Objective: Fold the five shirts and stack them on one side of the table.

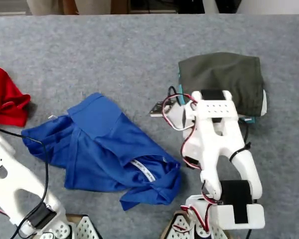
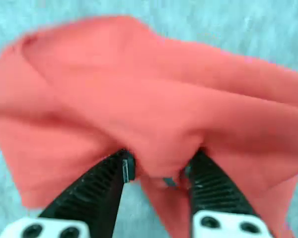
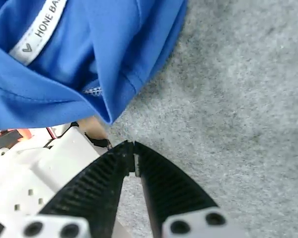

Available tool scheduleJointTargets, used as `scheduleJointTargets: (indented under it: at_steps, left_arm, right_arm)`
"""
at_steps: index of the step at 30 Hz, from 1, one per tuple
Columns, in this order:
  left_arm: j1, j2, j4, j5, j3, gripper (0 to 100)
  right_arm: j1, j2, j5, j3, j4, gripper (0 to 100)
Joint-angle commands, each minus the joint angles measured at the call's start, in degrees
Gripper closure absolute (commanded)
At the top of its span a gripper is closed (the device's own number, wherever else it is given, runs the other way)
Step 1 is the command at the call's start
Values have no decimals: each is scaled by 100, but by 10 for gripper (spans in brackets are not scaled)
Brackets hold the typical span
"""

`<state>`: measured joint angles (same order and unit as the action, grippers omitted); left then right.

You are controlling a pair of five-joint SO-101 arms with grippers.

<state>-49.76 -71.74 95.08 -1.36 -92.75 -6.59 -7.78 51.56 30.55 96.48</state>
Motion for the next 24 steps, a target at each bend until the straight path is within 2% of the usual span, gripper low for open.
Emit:
scheduleJointTargets:
  at_steps: [1,4,9,11,16,22,24]
  left_arm:
    - [316,532,598,53,-229,745]
    - [466,840,598,53,-220,740]
    - [545,1587,598,53,18,739]
    - [536,2026,607,211,519,740]
    - [360,3609,607,527,2901,743]
    - [176,5569,545,747,6207,743]
    - [44,6114,255,835,7086,743]
  right_arm:
    - [-637,-224,-123,-611,158,996]
    - [-1182,-163,-1037,-1464,149,959]
    - [-2149,215,-1996,-2870,149,700]
    - [-2668,602,-2127,-3284,149,645]
    - [-3714,2079,-2365,-4224,141,680]
    - [-4418,4004,-2391,-5798,308,802]
    - [-4593,4435,-2400,-6448,563,829]
